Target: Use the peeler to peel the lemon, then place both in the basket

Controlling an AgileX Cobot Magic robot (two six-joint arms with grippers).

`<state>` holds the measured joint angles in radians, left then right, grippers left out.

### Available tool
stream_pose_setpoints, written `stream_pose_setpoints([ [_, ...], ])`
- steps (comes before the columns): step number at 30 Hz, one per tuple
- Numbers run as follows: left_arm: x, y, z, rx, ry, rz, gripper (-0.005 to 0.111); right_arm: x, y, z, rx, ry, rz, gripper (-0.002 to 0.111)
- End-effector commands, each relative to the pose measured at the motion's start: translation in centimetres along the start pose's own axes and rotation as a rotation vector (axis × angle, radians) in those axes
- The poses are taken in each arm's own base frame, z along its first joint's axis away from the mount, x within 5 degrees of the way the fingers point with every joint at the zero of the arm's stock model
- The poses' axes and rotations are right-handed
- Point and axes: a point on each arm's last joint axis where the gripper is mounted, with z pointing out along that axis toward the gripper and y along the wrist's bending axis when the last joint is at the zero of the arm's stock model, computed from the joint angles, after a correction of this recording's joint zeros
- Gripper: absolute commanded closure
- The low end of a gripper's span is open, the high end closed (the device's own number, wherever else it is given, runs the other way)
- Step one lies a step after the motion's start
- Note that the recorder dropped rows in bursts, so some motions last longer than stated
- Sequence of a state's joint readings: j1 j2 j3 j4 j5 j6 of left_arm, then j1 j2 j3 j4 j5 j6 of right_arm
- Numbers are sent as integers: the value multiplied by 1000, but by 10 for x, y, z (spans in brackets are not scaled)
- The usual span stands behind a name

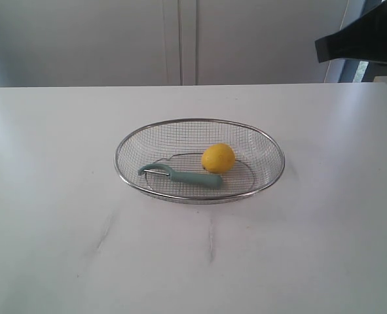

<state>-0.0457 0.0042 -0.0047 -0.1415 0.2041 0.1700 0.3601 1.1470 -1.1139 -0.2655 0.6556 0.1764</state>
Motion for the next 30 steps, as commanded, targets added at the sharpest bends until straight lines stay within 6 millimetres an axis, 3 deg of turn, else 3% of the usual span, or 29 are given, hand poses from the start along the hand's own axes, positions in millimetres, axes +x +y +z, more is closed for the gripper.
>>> stream_pose_setpoints([
  [1,1,0,0,3,-5,-14,107,0,0,-2,1,-8,7,108],
  [6,1,0,0,4,-3,-14,107,-2,-3,-15,2,-47,13,108],
  [8,1,0,0,4,-3,-14,107,-4,-6,-36,4,-108,23,108],
  [12,1,0,0,4,-3,-14,107,0,-27,-108,64,-304,84,108],
  [13,1,0,0,4,-3,-14,107,6,-35,-136,109,-380,111,108],
  [18,1,0,0,4,-3,-14,107,33,-45,-210,259,-581,173,108],
  [24,1,0,0,4,-3,-14,107,67,-35,-271,361,-770,194,108],
  [30,1,0,0,4,-3,-14,107,99,-23,-312,374,-921,193,108],
])
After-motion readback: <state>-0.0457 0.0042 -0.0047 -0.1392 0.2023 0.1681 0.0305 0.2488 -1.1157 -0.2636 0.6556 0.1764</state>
